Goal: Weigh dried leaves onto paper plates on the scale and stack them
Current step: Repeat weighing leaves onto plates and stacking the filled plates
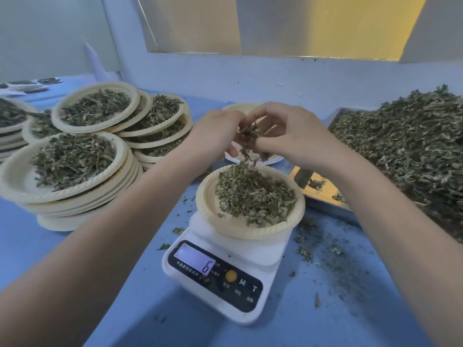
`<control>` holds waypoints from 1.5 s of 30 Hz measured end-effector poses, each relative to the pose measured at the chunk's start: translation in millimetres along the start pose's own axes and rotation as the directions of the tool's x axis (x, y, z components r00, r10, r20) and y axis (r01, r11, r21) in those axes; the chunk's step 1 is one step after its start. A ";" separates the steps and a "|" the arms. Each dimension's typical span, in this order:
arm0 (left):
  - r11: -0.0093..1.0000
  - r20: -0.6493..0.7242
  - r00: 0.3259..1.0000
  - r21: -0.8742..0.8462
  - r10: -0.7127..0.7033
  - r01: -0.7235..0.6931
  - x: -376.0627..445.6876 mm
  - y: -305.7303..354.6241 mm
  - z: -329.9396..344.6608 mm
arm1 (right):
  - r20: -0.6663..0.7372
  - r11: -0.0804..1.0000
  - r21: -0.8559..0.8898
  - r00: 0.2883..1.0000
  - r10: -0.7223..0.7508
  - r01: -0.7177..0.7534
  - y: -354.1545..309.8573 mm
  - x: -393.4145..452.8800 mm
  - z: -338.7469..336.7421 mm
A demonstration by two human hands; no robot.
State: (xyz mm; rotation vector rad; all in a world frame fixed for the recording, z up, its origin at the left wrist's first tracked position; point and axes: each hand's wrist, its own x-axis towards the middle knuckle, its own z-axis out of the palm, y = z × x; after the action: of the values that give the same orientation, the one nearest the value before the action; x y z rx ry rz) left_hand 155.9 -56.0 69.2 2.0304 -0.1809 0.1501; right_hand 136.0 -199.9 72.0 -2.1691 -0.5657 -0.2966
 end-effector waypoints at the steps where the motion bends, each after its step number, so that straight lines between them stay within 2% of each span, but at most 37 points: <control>1: 1.000 -0.012 1.000 -0.005 0.001 -0.001 0.4 -0.6 -2.0 | 0.002 1.000 0.027 1.000 -0.009 0.009 -1.0 -0.4 0.6; 5: 0.999 -0.003 0.999 0.015 0.047 -0.047 0.1 -4.0 -6.7 | -0.002 0.998 0.055 1.000 -0.015 0.015 -2.2 1.0 2.6; 10: 0.997 -0.002 0.998 -0.047 0.059 -0.059 2.3 -4.9 -7.2 | -0.025 0.998 0.060 0.999 -0.032 0.033 -3.9 3.8 4.5; 24: 0.992 0.034 0.998 -0.120 0.048 -0.043 2.0 -11.5 -5.6 | 0.006 0.999 0.037 0.999 0.040 -0.040 -1.2 4.4 9.5; 30: 0.974 0.067 0.998 -0.228 -0.006 0.021 2.0 -12.9 -1.3 | -0.024 0.998 0.054 0.999 0.036 -0.034 -0.1 2.4 6.4; 37: 0.979 0.073 0.997 -0.202 0.004 0.011 3.2 -7.4 6.6 | -0.033 0.996 0.065 0.998 0.058 -0.056 7.2 -0.4 0.7; 41: 0.975 0.116 0.993 -0.220 -0.008 0.034 9.6 6.2 22.5 | -0.082 0.997 0.006 0.993 0.080 -0.080 14.9 -0.8 -14.9; 45: 0.977 0.182 0.983 -0.211 0.026 0.014 24.8 32.2 60.4 | -0.159 0.978 -0.150 0.980 0.120 -0.144 32.6 -6.8 -53.4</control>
State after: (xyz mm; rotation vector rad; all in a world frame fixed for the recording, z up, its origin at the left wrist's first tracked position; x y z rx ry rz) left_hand 175.7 -125.8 74.9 1.8295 -0.3063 -0.0524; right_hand 145.5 -261.6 79.5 -2.3035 -0.3199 -0.4410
